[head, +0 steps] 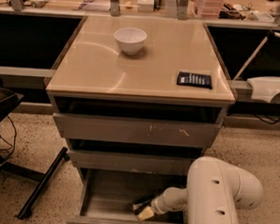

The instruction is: Pick redbull can from bottom drawer and place on counter

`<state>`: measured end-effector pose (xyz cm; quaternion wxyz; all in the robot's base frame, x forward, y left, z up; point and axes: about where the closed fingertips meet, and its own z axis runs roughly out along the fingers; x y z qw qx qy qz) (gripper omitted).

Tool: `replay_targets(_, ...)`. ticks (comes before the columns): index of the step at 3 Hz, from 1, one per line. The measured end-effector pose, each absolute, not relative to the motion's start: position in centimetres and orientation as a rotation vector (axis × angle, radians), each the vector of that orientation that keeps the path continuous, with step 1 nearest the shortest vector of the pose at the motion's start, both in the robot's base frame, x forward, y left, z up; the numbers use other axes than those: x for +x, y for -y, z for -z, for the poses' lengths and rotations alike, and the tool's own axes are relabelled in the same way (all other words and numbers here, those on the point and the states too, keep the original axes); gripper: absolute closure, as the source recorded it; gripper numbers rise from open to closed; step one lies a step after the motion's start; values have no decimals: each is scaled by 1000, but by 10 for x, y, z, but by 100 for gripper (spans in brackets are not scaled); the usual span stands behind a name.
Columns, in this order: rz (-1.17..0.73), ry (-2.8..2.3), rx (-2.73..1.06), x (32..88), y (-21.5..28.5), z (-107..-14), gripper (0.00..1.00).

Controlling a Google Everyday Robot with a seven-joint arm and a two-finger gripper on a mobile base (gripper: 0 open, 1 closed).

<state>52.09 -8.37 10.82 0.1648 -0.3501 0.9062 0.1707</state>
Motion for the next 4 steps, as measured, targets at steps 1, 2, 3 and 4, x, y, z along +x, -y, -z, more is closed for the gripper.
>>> replay_targets(1,-449,-2502,-999,534,77,-129,0)
replay_targets(2,-437,-2490,-988,538,76,-130,0)
replay_targets(3,-457,-2517,-983,534,81,-119,0)
replay_targets(4,-508,-2576,-963,532,89,-95,0)
